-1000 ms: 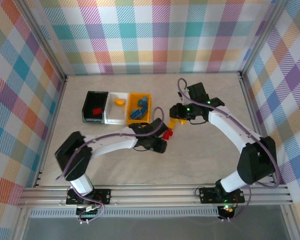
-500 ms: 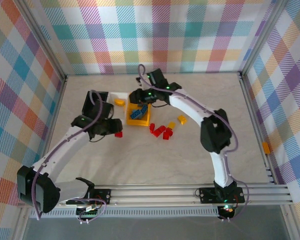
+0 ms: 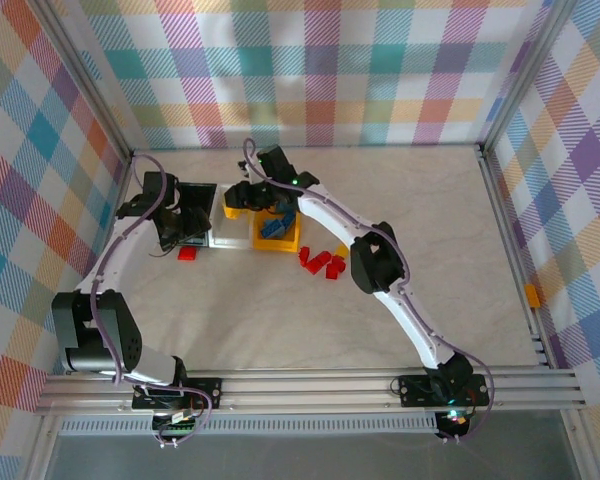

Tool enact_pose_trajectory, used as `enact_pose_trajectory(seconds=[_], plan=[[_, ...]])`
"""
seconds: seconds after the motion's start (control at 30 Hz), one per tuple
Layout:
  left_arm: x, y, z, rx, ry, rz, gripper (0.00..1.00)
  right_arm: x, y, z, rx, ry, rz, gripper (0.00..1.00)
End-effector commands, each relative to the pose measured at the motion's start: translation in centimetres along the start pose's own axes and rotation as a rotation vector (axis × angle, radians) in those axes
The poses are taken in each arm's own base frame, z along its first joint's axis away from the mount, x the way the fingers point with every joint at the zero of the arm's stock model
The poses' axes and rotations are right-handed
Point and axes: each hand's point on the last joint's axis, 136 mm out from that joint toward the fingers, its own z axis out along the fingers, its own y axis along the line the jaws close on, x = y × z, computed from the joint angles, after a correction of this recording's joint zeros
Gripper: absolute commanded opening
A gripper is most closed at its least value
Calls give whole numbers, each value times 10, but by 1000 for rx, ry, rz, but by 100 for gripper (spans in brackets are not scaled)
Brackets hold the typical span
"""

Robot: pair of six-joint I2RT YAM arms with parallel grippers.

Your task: Sort the legos into containers by color

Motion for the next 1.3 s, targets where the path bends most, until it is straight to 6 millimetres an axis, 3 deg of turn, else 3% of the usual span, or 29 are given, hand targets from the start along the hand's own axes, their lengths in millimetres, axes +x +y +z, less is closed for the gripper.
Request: enact_pose_trajectory(seconds=[0.0,0.1,0.3,0.47,0.63,0.93,1.27], plan=[[2,14,14,-12,28,-46,80,-16,13,-2,-34,-50,-12,55],[2,22,18,-28,38,-65,82,-21,22,-8,-47,-62,-35,64],[1,29,25,-53,29,-67,83,-19,42,-32,-44,-50,-87,68],[11,39,42,-92,61,-62,79,-6,62,-62,-31,-37,-140,69],[24,51,58,-134,82,-71,77,10,70,-97,-10,-51,-165,69],[21,67,88,-222,98,-45,79,42,64,-142,30,-73,-168,70],[13,78,114,-258,116,-29,79,59,38,-166,67,-79,-124,70]])
